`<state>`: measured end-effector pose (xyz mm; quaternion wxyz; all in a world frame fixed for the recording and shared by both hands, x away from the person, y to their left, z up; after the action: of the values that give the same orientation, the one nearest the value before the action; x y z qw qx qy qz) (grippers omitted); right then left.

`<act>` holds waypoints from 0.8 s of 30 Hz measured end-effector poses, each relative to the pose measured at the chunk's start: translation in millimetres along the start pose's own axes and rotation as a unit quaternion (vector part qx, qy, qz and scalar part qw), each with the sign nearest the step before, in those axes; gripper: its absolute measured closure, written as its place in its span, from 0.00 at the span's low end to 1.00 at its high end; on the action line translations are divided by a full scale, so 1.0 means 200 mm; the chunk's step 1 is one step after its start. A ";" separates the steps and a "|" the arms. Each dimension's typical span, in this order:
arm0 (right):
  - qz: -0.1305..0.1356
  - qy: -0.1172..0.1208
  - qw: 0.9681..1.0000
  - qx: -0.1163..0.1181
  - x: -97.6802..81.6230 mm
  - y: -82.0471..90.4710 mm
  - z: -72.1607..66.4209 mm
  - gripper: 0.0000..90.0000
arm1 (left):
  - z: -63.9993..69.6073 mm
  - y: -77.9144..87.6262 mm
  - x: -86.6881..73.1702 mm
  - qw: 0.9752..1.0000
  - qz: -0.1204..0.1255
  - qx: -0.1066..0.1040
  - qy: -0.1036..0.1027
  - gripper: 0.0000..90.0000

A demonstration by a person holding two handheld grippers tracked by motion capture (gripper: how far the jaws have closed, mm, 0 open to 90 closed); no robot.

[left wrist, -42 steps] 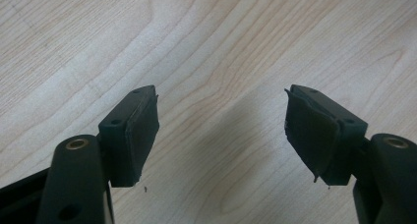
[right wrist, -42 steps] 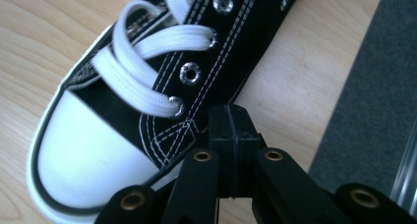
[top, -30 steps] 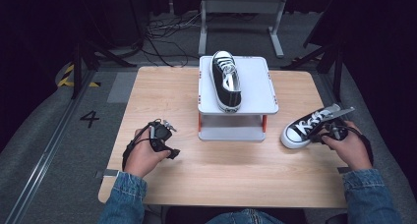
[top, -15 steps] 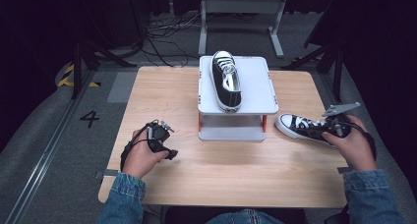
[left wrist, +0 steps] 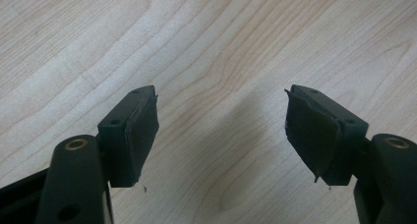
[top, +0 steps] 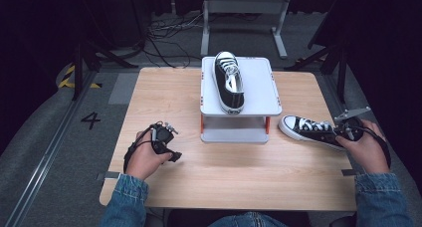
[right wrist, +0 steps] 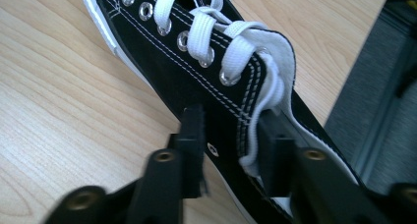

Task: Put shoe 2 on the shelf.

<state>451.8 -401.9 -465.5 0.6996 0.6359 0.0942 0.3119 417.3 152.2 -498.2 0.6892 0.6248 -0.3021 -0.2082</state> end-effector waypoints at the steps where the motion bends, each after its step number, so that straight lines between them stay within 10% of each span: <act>1: -0.001 0.000 1.000 0.000 0.01 0.01 -0.02 0.84 | 0.00 0.00 0.00 1.000 -0.001 0.000 0.000 0.33; 8: -0.003 0.025 0.995 0.092 0.06 0.06 -0.23 0.84 | 0.01 -0.01 0.00 1.000 -0.004 -0.001 -0.003 0.32; 13: 0.025 0.027 0.986 0.164 0.15 0.06 -0.40 0.67 | 0.01 0.00 0.00 1.000 -0.002 -0.002 -0.001 0.32; 24: 0.064 0.040 0.984 0.164 0.14 0.18 -0.39 0.62 | 0.01 0.00 0.01 1.000 -0.002 -0.001 -0.004 0.32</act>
<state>420.4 -322.4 -437.0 0.5598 0.7341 0.1307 0.3614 417.9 150.0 -498.9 0.6883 0.6235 -0.3039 -0.2125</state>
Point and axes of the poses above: each handheld gripper's, and its own axes: y roughly backward along the jaws, x roughly out of its top, z roughly to its right, the point moved 7 cm from there along -y, roughly forward along the jaws, and after that the axes turned 14 degrees about -z, right-handed, at the moved point
